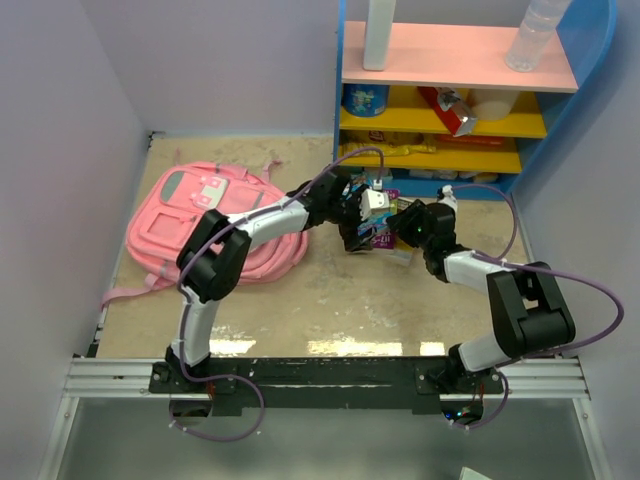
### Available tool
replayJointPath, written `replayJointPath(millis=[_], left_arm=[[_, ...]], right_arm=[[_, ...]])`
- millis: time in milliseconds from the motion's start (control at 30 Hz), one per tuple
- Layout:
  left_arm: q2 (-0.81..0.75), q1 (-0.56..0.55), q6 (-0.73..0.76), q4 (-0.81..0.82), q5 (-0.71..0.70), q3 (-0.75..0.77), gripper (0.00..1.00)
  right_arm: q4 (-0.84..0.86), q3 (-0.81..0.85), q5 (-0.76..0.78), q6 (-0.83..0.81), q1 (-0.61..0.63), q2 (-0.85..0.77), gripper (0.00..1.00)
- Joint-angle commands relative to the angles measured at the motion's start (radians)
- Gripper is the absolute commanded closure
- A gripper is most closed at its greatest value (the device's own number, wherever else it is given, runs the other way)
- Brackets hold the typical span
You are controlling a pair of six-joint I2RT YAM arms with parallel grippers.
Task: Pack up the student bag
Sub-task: Pick up the book from the center of the board.
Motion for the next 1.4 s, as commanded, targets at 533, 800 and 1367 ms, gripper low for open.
replayJointPath(millis=[533,800,1367], left_arm=[[-0.156,0.178,0.018,0.067,-0.203,-0.166,0.00],[-0.080,0.181,0.033,0.098,-0.311,-0.103,0.00],[-0.092,0.137,-0.002,0.101,-0.144,-0.014,0.00]], right_arm=[[-0.016,0.069,-0.011,-0.003,0.005,-0.077,0.81],[-0.142,0.067,0.131,-0.006,0.003,-0.137,1.00],[-0.323,0.006,0.250,-0.038,-0.001,-0.232,0.88]])
